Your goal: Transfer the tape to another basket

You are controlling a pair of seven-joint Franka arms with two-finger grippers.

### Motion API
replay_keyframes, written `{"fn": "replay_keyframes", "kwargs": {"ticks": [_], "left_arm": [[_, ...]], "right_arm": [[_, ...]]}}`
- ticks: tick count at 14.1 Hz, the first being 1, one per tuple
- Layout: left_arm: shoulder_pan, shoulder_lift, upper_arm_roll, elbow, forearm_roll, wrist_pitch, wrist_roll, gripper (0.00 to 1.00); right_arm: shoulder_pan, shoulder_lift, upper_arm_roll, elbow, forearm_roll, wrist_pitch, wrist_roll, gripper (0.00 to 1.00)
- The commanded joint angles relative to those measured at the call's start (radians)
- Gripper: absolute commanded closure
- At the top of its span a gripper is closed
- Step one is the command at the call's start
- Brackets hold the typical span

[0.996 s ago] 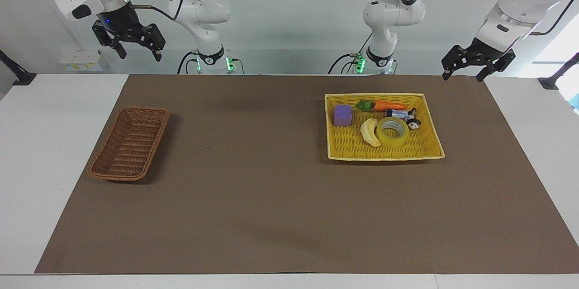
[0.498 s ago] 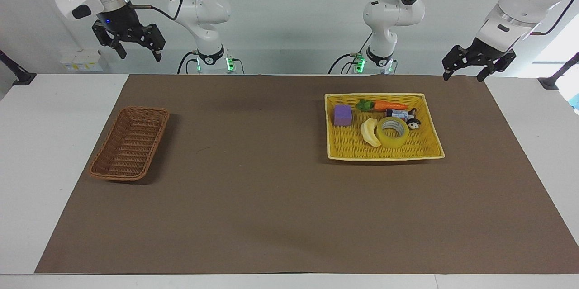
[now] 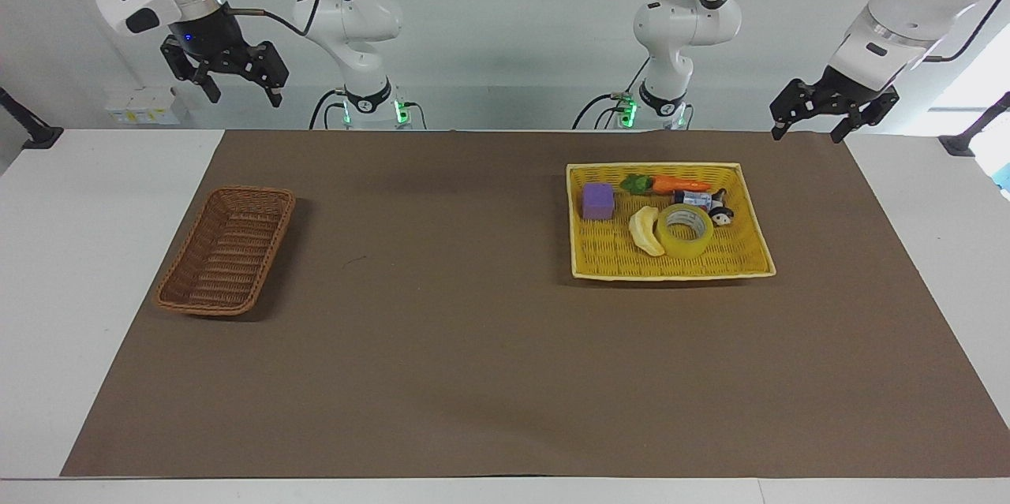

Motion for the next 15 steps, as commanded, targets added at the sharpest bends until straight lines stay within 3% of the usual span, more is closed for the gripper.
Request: {"fn": "replay_keyframes", "kwargs": {"ticks": [1,15], "left_arm": [[0.011,-0.004,-0.007,-0.006,0.004,0.014,-0.006,0.00],[0.020,-0.033,-0.004,-0.097,0.004,0.083,0.009,0.00]], "right_arm": [[-0.014,-0.024,0.006,-0.030,0.001,0.023,-0.025,0.00],[-0.014,-0.024,0.006,-0.030,0.001,0.023,-0.025,0.00]]}}
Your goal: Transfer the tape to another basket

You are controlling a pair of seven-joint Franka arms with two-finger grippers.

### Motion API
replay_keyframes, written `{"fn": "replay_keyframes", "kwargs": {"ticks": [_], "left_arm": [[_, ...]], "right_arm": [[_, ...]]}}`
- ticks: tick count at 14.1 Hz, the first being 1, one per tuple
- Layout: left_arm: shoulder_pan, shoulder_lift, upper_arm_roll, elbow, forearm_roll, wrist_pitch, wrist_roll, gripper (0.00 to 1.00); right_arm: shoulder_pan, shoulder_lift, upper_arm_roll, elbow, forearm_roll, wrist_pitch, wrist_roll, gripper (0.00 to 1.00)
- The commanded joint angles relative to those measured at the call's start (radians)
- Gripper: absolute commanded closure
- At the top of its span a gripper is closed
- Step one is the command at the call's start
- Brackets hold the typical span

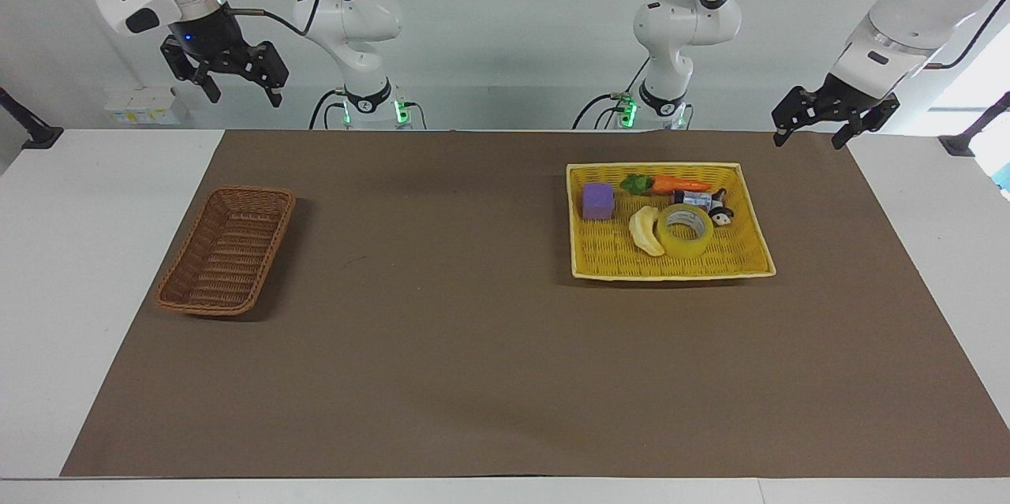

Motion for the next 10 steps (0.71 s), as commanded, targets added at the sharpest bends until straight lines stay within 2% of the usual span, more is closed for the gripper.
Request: {"fn": "replay_keyframes", "kwargs": {"ticks": [1,10], "left_arm": [[0.013,-0.035,-0.007,-0.082,0.004,0.064,0.009,0.00],[0.008,-0.097,-0.009,-0.416,0.004,0.366,-0.006,0.00]], "right_arm": [[-0.014,-0.024,0.006,-0.030,0.001,0.023,-0.025,0.00],[-0.014,-0.024,0.006,-0.030,0.001,0.023,-0.025,0.00]]}}
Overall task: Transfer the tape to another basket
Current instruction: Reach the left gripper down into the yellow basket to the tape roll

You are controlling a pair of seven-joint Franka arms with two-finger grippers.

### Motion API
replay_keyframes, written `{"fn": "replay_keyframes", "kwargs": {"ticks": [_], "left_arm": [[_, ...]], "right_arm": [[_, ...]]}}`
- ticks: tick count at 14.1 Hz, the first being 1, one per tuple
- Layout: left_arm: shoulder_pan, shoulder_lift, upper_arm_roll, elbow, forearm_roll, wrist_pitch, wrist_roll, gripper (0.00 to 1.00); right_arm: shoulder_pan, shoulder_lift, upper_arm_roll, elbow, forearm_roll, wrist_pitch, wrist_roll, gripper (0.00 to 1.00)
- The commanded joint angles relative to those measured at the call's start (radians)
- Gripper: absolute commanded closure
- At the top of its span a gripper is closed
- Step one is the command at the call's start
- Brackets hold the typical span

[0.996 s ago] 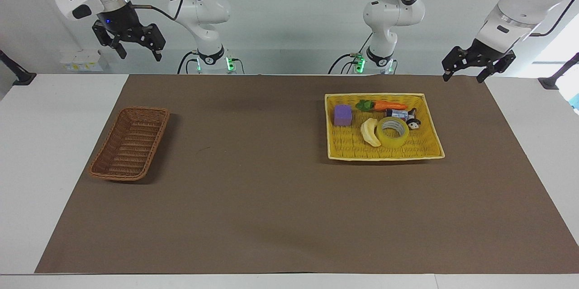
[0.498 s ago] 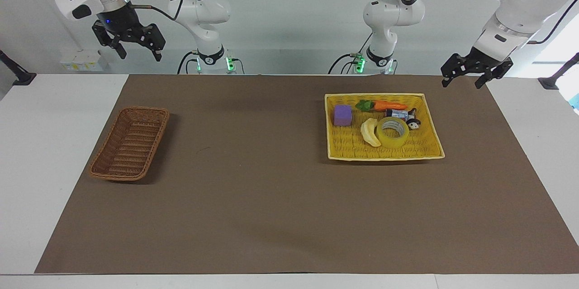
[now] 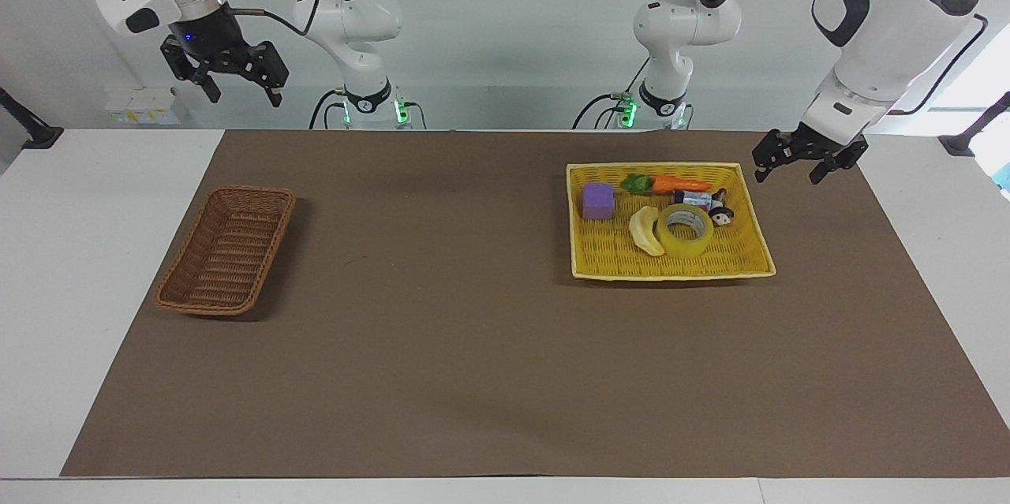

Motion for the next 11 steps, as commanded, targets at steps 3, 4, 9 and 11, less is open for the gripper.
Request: {"fn": "replay_keyframes", "kwargs": {"ticks": [3,4,9,11], "left_arm": [[-0.007,-0.054,-0.009,-0.226,0.004,0.157,-0.007,0.00],[-0.013,-0.056,-0.009,-0.263,0.004,0.186,-0.009,0.00],[-0.036,-0.028,-0.009,-0.439,0.004,0.391,-0.010,0.00],[-0.051,-0.019,-0.009,-0.516,0.004,0.499,-0.042,0.00]], "right_arm": [[-0.014,-0.024,0.006,-0.031,0.001,0.023,-0.025,0.00],[-0.014,-0.024,0.006,-0.030,0.001,0.023,-0.025,0.00],[-0.014,-0.024,0.006,-0.030,0.001,0.023,-0.025,0.00],[-0.014,-0.024,0.006,-0.031,0.001,0.023,-0.025,0.00]]}}
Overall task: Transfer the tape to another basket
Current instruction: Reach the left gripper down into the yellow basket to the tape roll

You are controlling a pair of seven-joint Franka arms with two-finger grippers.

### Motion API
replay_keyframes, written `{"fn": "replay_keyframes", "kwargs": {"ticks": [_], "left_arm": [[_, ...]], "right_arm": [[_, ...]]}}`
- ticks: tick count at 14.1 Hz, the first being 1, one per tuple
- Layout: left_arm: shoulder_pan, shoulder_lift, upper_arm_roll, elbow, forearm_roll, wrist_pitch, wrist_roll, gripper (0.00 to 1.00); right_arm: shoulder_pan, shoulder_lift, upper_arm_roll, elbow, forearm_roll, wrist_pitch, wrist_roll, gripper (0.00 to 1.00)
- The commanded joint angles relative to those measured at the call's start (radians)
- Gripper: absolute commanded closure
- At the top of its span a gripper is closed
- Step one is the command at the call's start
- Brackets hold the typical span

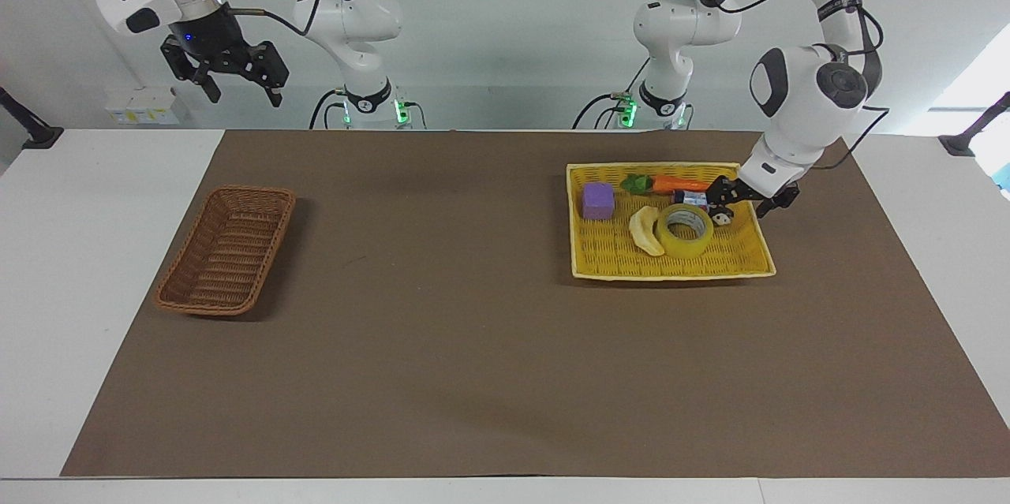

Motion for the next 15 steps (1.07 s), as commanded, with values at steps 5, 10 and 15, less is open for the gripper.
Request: {"fn": "replay_keyframes", "kwargs": {"ticks": [5,10,15], "left_arm": [[-0.072,0.043,0.011,-0.137,0.003,0.215,-0.089,0.16],[-0.070,0.043,0.011,-0.131,0.003,0.187,-0.073,1.00],[-0.053,0.041,0.011,-0.007,-0.005,0.007,-0.080,1.00]], "right_arm": [[-0.014,-0.024,0.006,-0.029,0.001,0.023,-0.025,0.00],[-0.014,-0.024,0.006,-0.029,0.001,0.023,-0.025,0.00],[-0.014,-0.024,0.006,-0.029,0.001,0.023,-0.025,0.00]]}}
